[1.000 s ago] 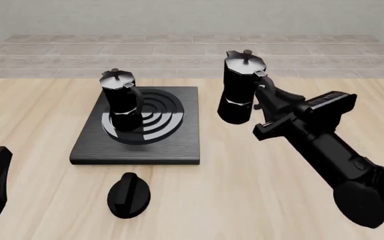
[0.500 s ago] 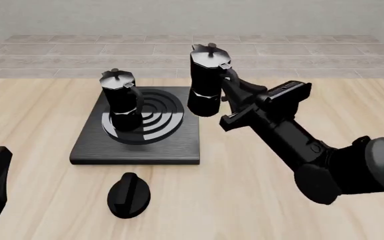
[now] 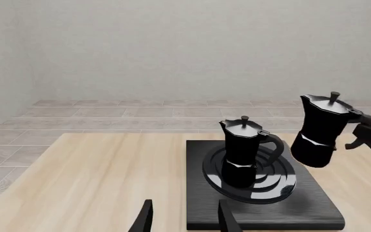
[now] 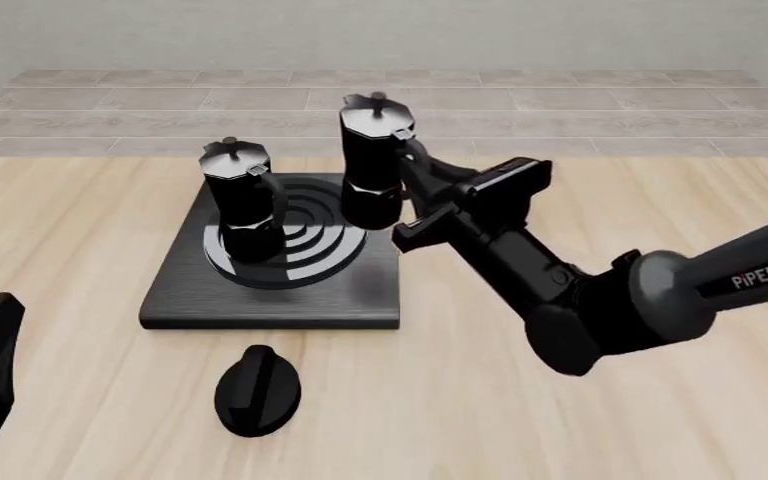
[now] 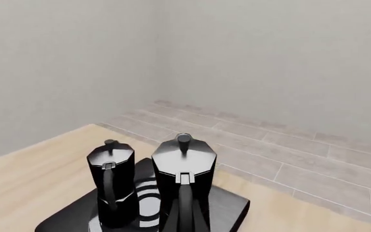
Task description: Put both moka pots on the stove.
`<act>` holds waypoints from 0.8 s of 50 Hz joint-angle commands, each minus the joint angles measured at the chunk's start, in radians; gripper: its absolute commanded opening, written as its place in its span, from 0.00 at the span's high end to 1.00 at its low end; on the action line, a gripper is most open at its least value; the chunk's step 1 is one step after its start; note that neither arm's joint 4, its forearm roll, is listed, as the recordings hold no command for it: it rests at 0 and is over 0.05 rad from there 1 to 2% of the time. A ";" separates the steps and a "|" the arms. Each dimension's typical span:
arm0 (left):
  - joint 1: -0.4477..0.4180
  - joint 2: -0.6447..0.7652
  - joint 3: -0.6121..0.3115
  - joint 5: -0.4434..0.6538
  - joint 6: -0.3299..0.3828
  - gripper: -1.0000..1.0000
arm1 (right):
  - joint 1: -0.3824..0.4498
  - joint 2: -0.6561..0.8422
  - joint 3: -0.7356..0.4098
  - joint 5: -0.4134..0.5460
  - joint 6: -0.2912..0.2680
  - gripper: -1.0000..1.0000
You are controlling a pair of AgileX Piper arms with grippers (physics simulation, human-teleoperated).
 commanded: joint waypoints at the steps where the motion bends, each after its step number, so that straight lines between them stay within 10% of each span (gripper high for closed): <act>1: 0.000 0.000 0.000 0.000 0.000 0.00 | 0.003 0.048 -0.087 -0.009 0.005 1.00; 40: 0.000 0.000 0.000 0.000 0.000 0.00 | 0.022 0.142 -0.208 0.048 0.017 1.00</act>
